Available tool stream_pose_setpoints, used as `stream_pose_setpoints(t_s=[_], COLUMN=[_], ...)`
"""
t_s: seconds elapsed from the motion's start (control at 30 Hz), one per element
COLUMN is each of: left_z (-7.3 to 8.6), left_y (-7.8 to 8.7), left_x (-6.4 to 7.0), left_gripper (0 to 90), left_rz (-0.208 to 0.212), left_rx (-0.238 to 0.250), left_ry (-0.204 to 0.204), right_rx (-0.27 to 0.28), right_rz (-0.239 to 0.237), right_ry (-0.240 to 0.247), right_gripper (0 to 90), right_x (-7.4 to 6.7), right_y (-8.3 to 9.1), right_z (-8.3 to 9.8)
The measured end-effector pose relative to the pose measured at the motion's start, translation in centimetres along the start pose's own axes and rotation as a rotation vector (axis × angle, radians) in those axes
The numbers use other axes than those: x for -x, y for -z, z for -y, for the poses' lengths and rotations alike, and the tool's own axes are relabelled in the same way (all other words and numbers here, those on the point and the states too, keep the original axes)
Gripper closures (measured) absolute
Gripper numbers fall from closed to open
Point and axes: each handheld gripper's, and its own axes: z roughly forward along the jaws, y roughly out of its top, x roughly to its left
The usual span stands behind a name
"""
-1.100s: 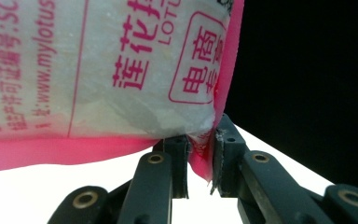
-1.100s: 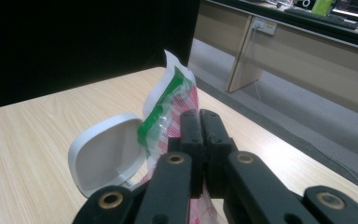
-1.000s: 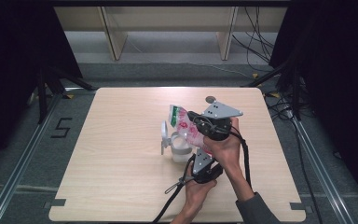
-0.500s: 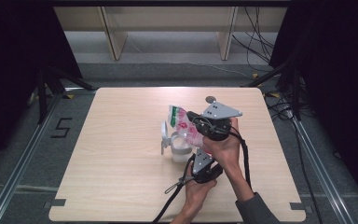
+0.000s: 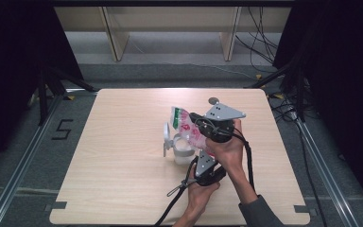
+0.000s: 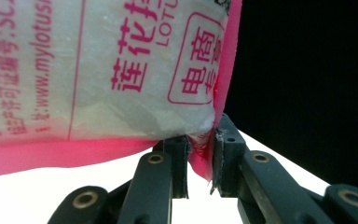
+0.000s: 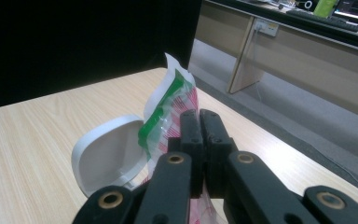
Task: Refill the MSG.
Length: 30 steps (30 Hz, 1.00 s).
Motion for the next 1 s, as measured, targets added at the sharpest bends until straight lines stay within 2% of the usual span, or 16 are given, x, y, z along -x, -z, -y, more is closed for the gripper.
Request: stream_pose_setpoints(t_s=[0.03, 0.07, 0.13, 0.2, 0.3, 0.43, 0.5, 0.53, 0.57, 0.63, 0.7, 0.73, 0.87, 1.0], left_z=[-0.05, -0.07, -0.1, -0.09, -0.05, -0.16, -0.12, -0.13, -0.11, -0.14, -0.18, -0.2, -0.09, -0.17], left_y=[0.0, -0.04, -0.01, 0.0, -0.04, 0.0, -0.05, 0.04, 0.02, 0.03, -0.05, -0.01, -0.11, -0.07], left_x=[0.04, 0.04, 0.0, 0.01, 0.13, 0.15, 0.17, 0.22, 0.22, 0.22, 0.18, 0.19, 0.01, 0.01], left_gripper=[78.0, 77.9, 78.0, 78.0, 78.0, 78.0, 78.0, 78.0, 78.0, 78.0, 78.0, 78.0, 78.0, 78.0], left_rz=[-0.005, 0.001, -0.001, -0.002, -0.005, -0.005, 0.0, -0.012, -0.009, -0.012, 0.0, 0.003, 0.002, 0.007], left_rx=[-0.002, 0.005, 0.005, 0.006, 0.003, 0.001, 0.005, -0.006, -0.002, -0.003, 0.013, 0.016, 0.009, 0.012], left_ry=[-0.001, -0.003, -0.007, -0.007, -0.006, -0.014, -0.012, -0.014, -0.01, -0.012, -0.008, -0.009, -0.003, -0.001], right_rx=[0.0, -0.001, 0.004, 0.001, 0.001, 0.005, 0.001, 0.008, -0.001, -0.006, -0.009, 0.006, -0.007, 0.006], right_rz=[0.007, -0.011, 0.007, -0.007, 0.003, -0.005, 0.0, 0.011, -0.007, -0.007, -0.004, 0.006, -0.001, -0.004], right_ry=[-0.011, -0.023, -0.001, -0.013, 0.004, -0.012, -0.004, 0.002, 0.003, -0.008, -0.008, 0.01, -0.007, -0.007], right_gripper=[89.7, 89.7, 89.8, 89.8, 89.8, 89.8, 89.8, 89.8, 89.8, 89.8, 89.8, 89.8, 89.8, 89.8], right_x=[-0.12, -0.11, -0.02, 0.0, -0.01, 0.06, 0.01, 0.01, 0.09, 0.08, -0.05, 0.01, -0.17, 0.08], right_y=[0.0, -0.07, 0.05, 0.12, -0.01, 0.06, 0.09, -0.03, -0.06, -0.08, 0.06, 0.05, -0.11, -0.11], right_z=[0.04, 0.04, -0.07, -0.09, -0.03, -0.08, -0.08, -0.06, -0.04, -0.02, -0.13, -0.2, -0.12, -0.09])
